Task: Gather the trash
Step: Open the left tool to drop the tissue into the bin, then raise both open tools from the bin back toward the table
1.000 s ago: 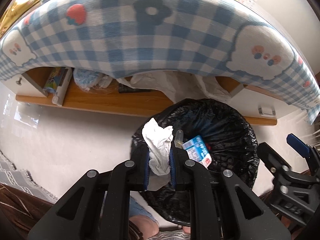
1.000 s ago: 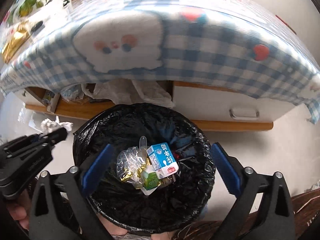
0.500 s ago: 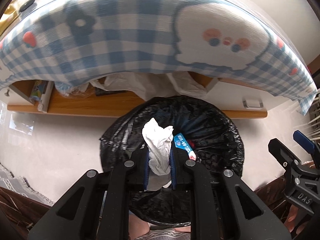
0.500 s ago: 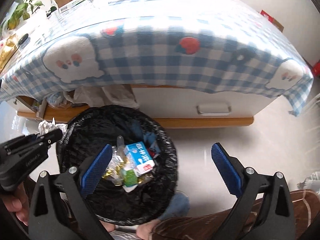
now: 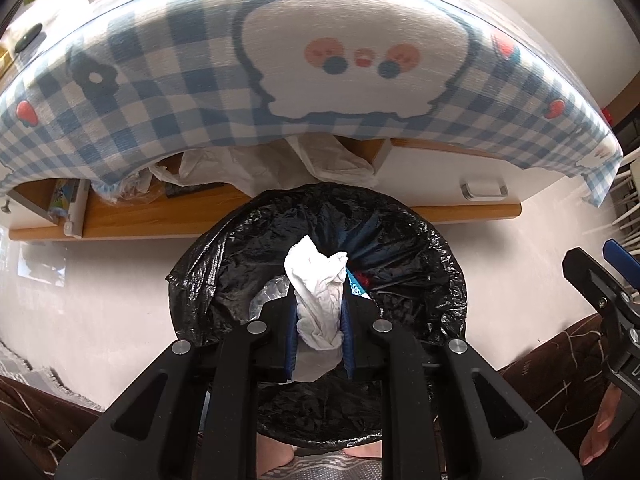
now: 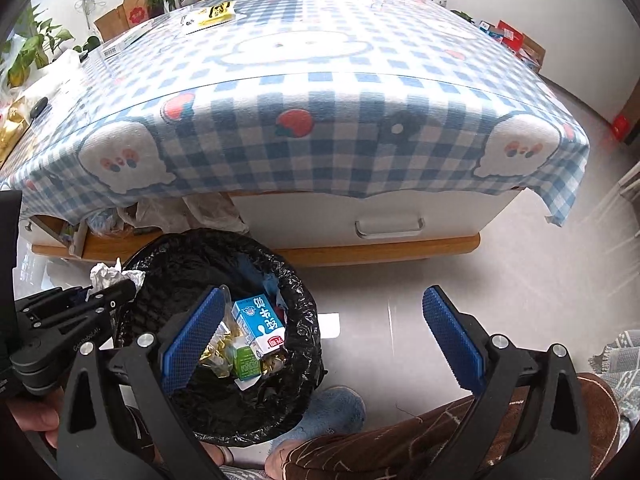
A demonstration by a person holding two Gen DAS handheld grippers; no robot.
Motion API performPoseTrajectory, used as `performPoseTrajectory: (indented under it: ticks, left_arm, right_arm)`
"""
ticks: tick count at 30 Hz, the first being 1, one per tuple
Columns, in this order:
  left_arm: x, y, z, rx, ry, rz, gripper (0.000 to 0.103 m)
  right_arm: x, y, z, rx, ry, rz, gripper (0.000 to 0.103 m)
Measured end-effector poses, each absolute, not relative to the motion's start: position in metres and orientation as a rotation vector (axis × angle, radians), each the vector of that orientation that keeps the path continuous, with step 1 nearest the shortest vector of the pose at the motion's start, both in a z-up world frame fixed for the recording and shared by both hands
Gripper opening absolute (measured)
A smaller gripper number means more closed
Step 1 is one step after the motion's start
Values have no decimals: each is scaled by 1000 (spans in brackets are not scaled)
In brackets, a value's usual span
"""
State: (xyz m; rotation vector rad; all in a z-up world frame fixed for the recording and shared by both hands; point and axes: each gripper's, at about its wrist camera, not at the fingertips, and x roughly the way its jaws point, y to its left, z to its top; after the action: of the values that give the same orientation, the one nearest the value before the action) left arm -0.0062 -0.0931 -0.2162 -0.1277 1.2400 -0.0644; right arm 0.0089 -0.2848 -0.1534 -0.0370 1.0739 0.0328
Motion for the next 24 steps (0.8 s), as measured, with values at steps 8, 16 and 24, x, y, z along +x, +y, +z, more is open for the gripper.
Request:
performPoseTrajectory:
  ticks: [8, 16, 24]
  left_arm:
    - [-7, -94, -213, -114, 1224, -65, 37]
    - [-13, -84, -205, -104, 1200, -57, 65]
    - [-23, -57, -180, -114, 1132, -10, 84]
  right_arm:
    - [9, -282, -157, -44, 1076, 28, 95]
    - [9, -273, -157, -65, 1057, 48, 95]
    - [10, -249, -150, -106, 1031, 91, 95]
